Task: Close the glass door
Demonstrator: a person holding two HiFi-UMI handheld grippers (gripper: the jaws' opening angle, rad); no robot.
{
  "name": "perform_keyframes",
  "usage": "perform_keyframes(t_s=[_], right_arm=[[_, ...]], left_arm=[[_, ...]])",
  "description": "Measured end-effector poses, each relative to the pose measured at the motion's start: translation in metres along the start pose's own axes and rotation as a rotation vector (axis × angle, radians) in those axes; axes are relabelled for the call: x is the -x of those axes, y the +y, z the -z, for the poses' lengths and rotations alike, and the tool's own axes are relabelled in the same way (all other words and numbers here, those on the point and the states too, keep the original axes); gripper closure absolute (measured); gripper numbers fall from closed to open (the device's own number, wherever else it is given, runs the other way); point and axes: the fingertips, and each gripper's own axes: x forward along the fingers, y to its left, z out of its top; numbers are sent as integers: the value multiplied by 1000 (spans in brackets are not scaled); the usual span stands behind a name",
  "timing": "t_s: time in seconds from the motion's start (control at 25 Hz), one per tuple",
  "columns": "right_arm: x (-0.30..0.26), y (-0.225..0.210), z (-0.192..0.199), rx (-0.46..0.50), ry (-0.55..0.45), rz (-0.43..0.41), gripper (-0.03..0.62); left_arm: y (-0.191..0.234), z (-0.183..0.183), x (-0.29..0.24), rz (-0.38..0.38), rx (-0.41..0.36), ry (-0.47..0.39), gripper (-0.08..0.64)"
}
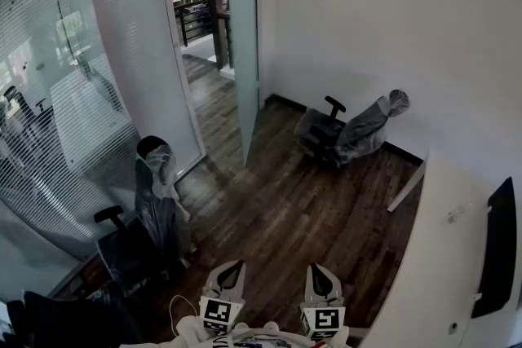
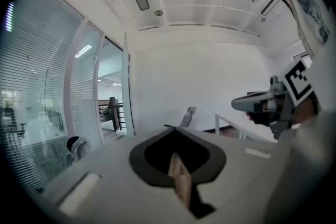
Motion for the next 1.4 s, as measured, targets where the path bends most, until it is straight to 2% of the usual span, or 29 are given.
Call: perform_keyframes(t_s=[0.16, 0.4, 0.68, 0.88, 1.04, 1.4], right_arm=[[2, -5, 1, -14, 8, 1, 588], [12, -10, -4, -45, -36, -33, 586], [3, -13, 4, -68, -19, -42, 586], [-13, -19, 10, -67, -2, -37, 586], [-35, -21, 17, -68, 22, -32, 586], [-122, -31, 18, -60, 58, -21, 586]], left_arm=[[-4, -1, -5, 6, -7, -2, 557], [-22, -1, -9, 26, -17, 18, 558], [-26, 3, -11, 33, -12, 36, 557], [-15, 4, -28, 24, -24, 30, 557], [-4, 8, -47, 41, -2, 39, 558], [51, 7, -120, 52, 6, 34, 557]])
